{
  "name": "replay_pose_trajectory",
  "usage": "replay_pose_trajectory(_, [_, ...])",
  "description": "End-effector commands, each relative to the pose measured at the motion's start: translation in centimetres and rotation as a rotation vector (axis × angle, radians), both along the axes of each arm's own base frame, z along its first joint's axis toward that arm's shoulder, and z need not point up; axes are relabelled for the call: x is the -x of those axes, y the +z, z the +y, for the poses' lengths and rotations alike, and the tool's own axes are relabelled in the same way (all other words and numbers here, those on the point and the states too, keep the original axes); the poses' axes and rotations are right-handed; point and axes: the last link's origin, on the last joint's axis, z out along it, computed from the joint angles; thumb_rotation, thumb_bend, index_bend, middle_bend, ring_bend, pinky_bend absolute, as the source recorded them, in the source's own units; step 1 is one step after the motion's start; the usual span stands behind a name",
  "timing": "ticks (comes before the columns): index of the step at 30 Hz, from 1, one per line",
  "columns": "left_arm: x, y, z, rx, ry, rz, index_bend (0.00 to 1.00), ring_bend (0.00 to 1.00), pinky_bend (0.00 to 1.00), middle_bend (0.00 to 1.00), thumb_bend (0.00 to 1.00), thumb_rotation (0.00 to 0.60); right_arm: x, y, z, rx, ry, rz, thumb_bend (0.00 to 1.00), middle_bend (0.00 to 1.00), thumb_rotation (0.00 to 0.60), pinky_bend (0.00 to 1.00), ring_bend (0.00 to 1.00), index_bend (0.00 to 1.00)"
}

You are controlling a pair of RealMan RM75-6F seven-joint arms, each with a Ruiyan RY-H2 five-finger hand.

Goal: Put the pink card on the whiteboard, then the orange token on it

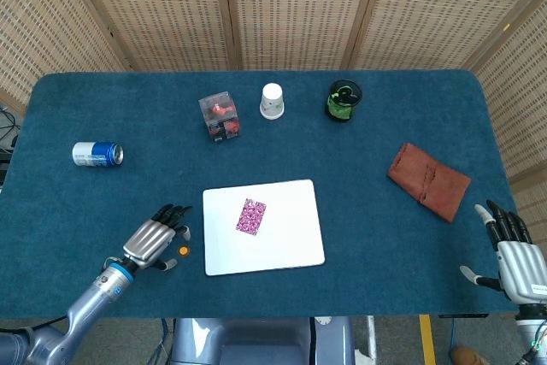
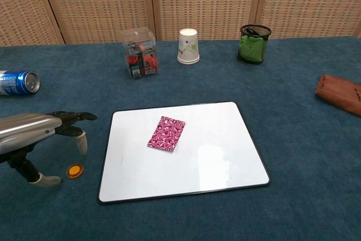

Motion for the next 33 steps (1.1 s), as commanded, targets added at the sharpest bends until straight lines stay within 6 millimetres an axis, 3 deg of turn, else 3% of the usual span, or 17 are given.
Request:
replay_pose_trajectory(1, [-0.1, -0.3, 0.0, 0.003, -0.005, 0.005, 0.39, 0.00, 0.00, 0.00, 0.25, 0.600, 0.0, 0.0, 0.0, 0.000, 0.000, -0.001, 0.18, 0.00, 0.600, 0.00, 0.00, 0.00])
replay_pose_trajectory(21, [-0.1, -1.6, 0.1, 0.009, 0.005, 0.031, 0.41, 0.00, 0.00, 0.00, 0.25, 0.600, 0.0, 0.0, 0.0, -0.002, 0.000, -0.004, 0.18, 0.00, 0.600, 0.00, 0.00, 0.00])
replay_pose_trajectory(30, [-0.1, -1.6, 0.3, 0.017, 0.016, 0.031, 0.54, 0.00, 0.00, 0.00, 0.33, 0.600, 0.0, 0.0, 0.0, -0.001, 0.000, -0.005, 0.18, 0.00, 0.600, 0.00, 0.00, 0.00])
replay_pose_trajectory(33, [0.0, -1.4, 0.3, 0.015, 0.020, 0.032, 0.62, 0.00, 0.00, 0.00, 0.34, 0.600, 0.0, 0.0, 0.0, -0.001, 0.000, -0.005, 0.18, 0.00, 0.600, 0.00, 0.00, 0.00])
